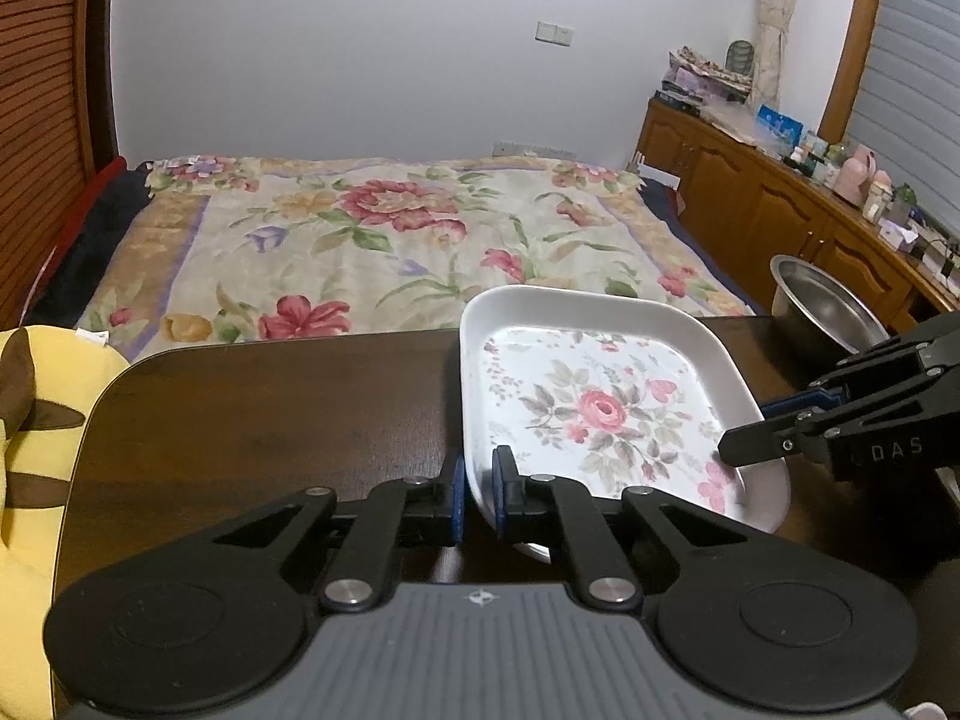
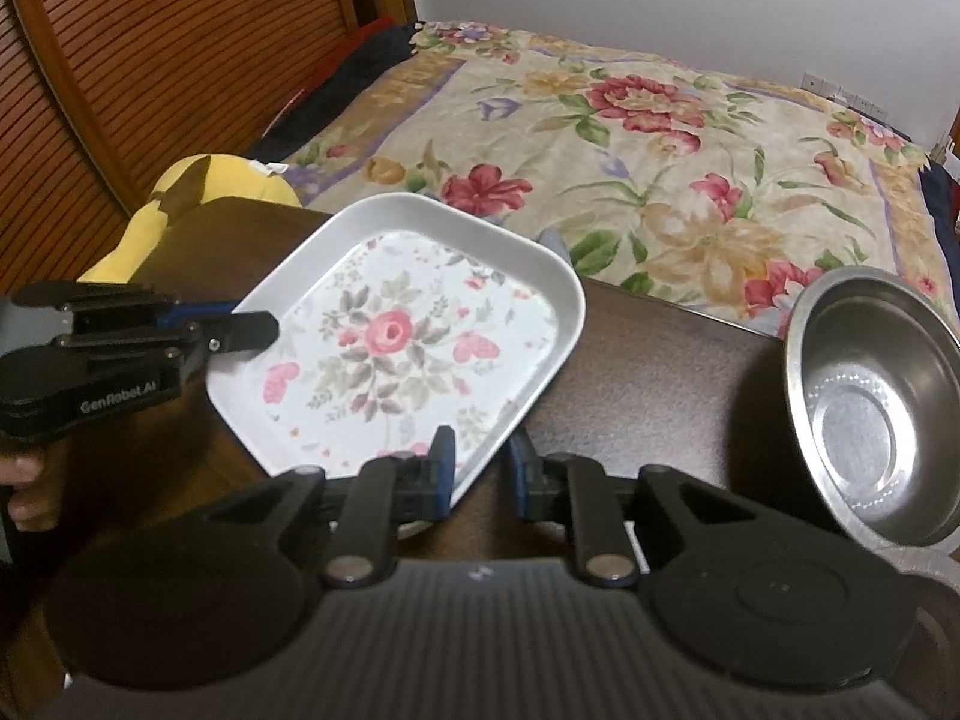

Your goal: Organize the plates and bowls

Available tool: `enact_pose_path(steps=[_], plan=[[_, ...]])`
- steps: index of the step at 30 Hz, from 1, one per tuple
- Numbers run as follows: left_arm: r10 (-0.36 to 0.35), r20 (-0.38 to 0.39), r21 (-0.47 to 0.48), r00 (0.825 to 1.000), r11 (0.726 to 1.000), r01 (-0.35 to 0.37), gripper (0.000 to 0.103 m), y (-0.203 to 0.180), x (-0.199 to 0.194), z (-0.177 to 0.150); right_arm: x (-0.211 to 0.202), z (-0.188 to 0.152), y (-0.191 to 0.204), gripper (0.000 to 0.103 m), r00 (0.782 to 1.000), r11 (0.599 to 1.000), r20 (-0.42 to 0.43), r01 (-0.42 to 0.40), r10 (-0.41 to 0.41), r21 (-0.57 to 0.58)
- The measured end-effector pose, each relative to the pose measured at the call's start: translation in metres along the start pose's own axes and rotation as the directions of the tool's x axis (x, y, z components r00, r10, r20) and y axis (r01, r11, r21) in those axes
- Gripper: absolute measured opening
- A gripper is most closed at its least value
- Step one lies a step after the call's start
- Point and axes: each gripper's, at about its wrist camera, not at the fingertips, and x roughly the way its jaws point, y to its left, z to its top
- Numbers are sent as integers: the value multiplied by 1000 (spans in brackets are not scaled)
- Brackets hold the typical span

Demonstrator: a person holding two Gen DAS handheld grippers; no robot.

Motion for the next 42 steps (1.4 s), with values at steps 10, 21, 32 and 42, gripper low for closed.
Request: enact_pose_path(steps=[10,21,32,42], plan=[[2,-9,13,1000,1000,-1,11,0,-25,-16,-4,-7,3,15,999,998,9,-51,50,49],[-9,69,8,998,1000,9,11,-12,-79,-24,-45,-24,16,14,990,992,106,-102,94,73],[-11,120,35,993,999,6,12,-35,-119,-31,-79,-43,20,14,982,992,170,-98,83,83],[-15,135,44,991,999,9,12,-48,-143,-49,-95,-62,20,14,976,991,201,-105,86,88]])
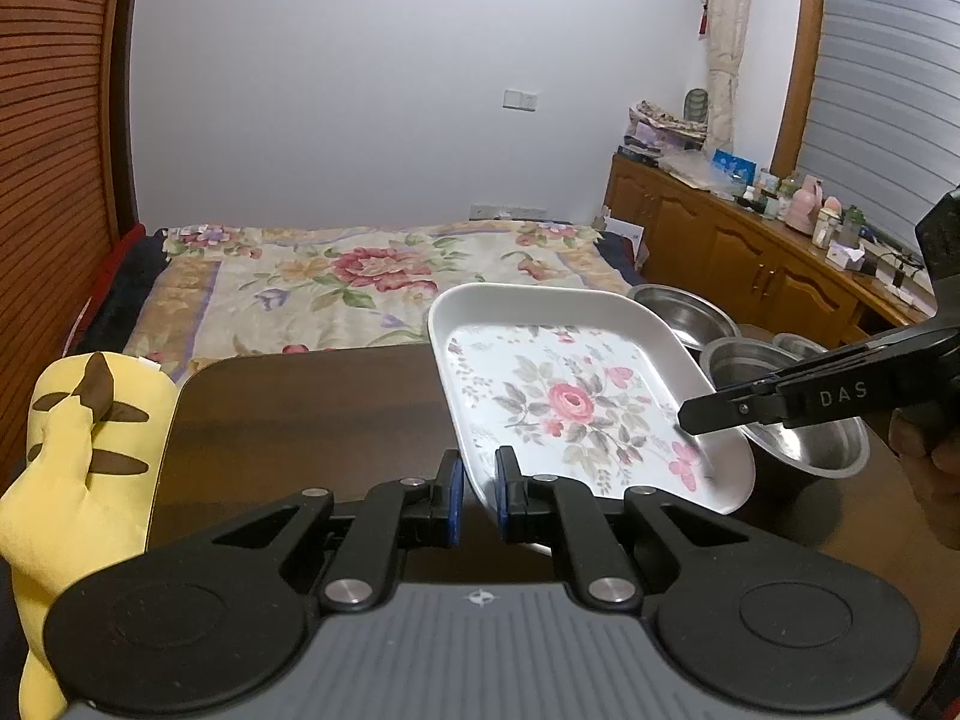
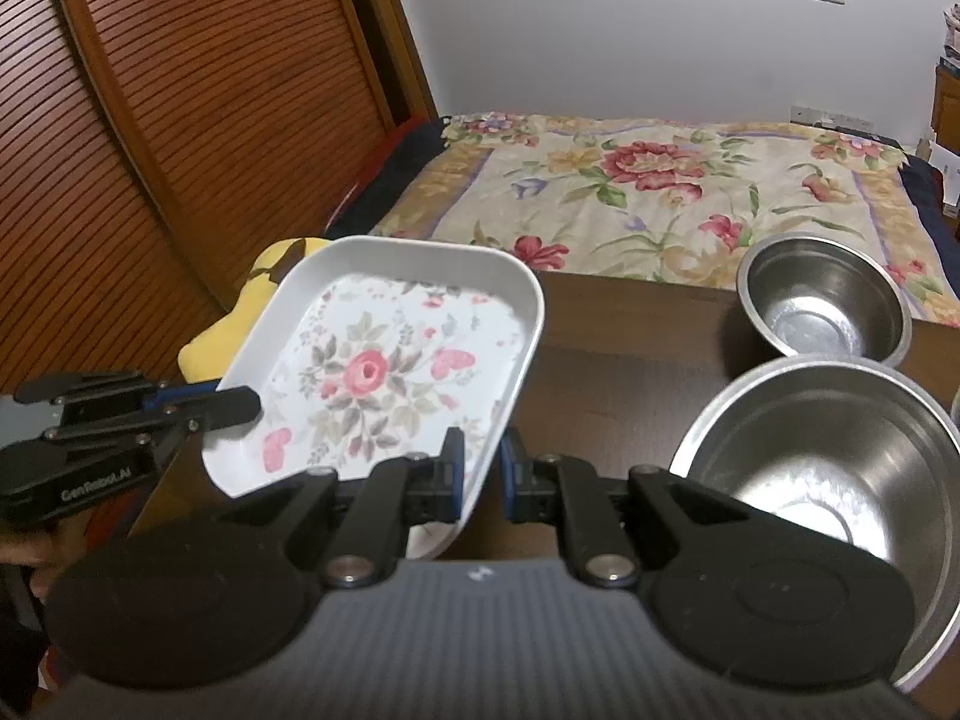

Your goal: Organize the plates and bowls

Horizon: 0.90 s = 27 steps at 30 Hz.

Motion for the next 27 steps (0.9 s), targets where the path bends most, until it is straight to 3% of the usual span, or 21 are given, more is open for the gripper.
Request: enact_pose_path(steps=[27], plan=[[-31,-55,-5,998,1000,31,12,-16,-19,-39,-9,-46,-6,14,999,999,-46,-22,24,36]])
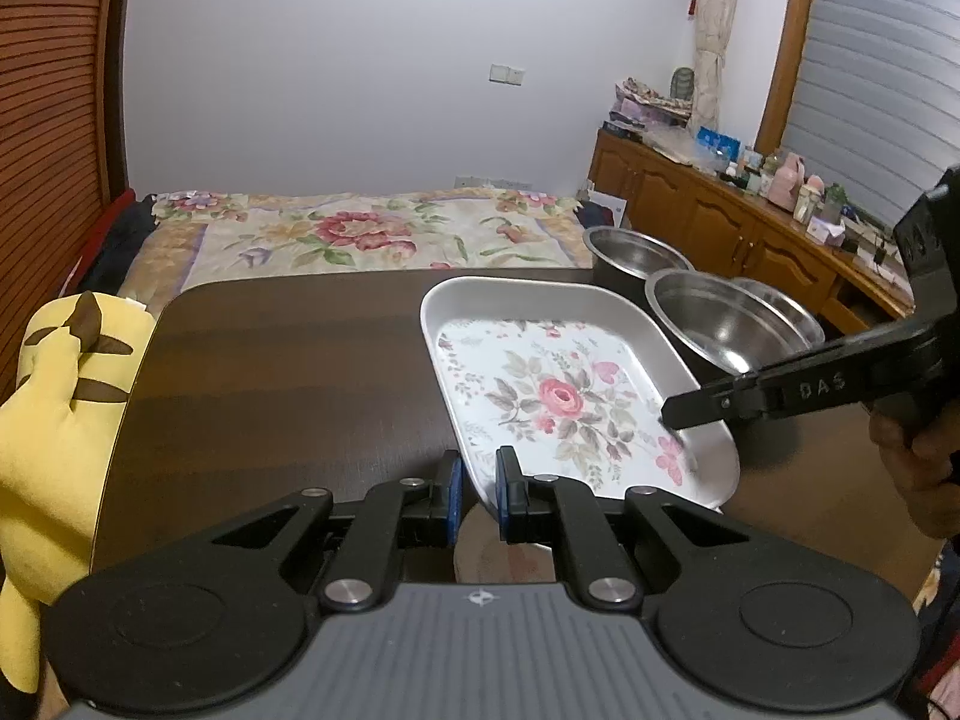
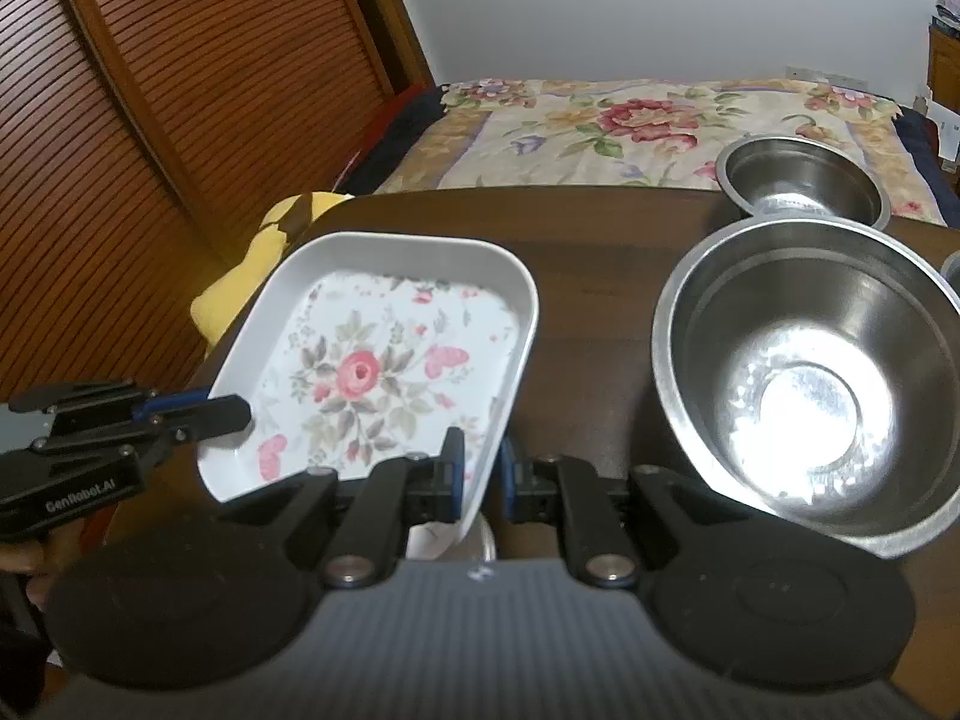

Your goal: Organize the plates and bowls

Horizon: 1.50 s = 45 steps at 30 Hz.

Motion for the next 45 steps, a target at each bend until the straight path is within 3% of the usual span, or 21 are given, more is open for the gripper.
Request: enact_pose_path(steps=[26,45], plan=[[-8,1,-11,1000,1000,8,12,-17,-33,-42,-24,-45,6,14,998,997,1,-59,59,-44],[20,11,11,1000,1000,-20,12,-29,-41,-66,-39,-70,5,14,994,997,76,-75,77,-29]])
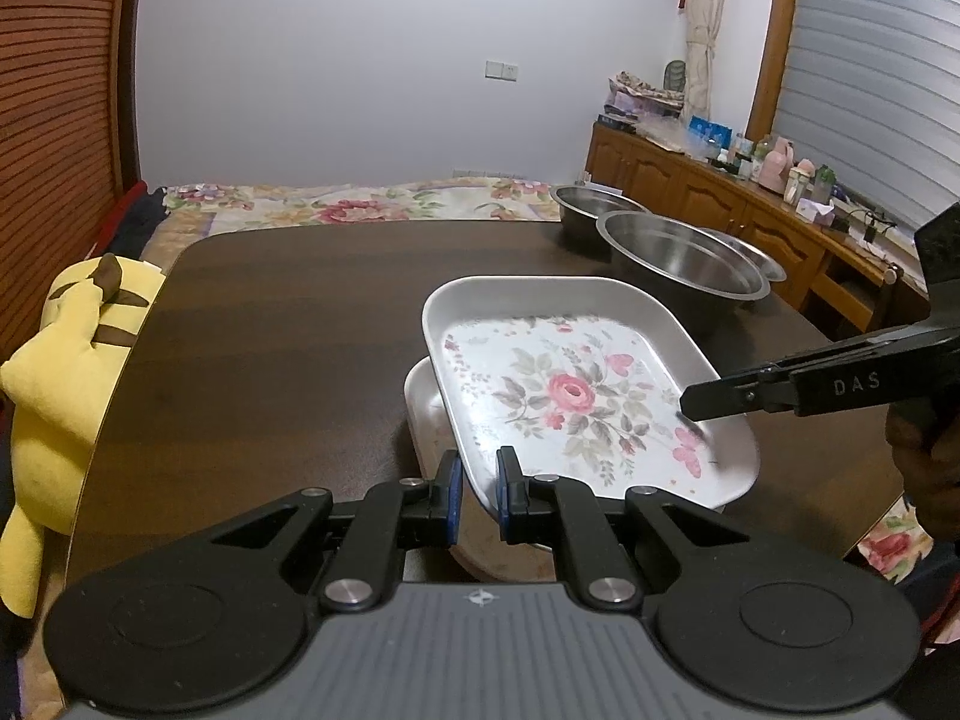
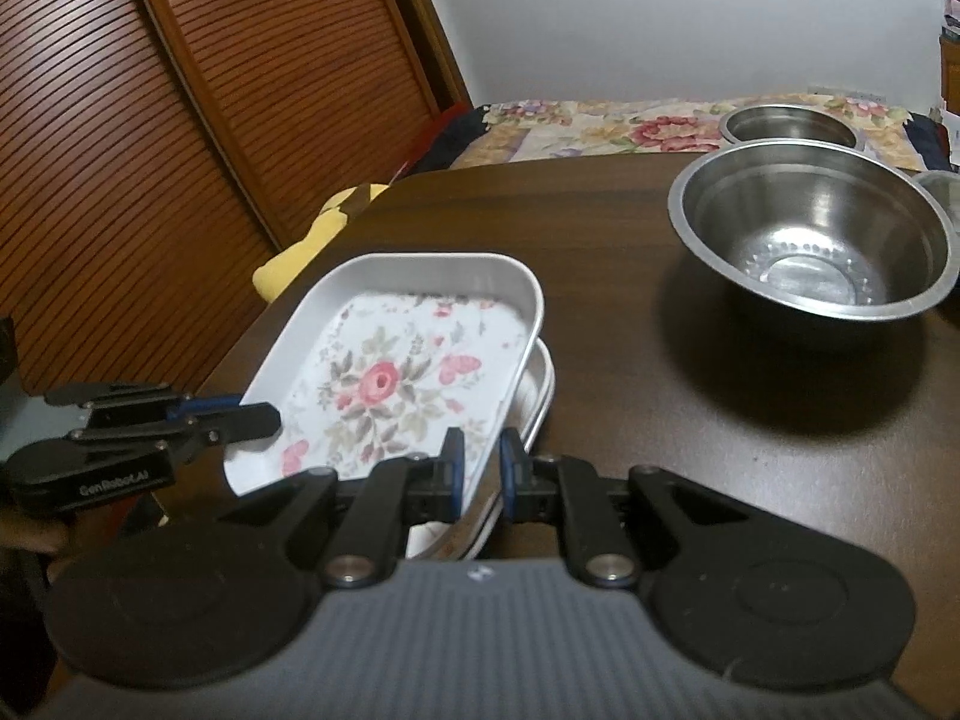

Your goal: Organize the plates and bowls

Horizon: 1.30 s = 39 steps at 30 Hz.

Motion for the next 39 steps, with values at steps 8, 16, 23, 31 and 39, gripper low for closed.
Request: enact_pose_path(steps=[8,16,23,31,39], plan=[[21,-1,9,1000,1000,-21,12,-3,-1,-5,4,-7,8,14,999,999,21,28,-28,-34],[34,-7,20,999,999,-34,12,-6,3,-8,3,-12,16,14,995,992,67,85,-79,-97],[59,1,42,998,997,-59,13,-9,4,-8,5,-14,23,15,990,985,89,118,-107,-126],[84,4,47,996,995,-84,13,-8,8,-12,8,-16,22,17,991,987,92,110,-99,-119],[79,20,25,997,997,-80,22,-9,3,-7,-7,-16,18,17,988,989,127,97,-83,-109]])
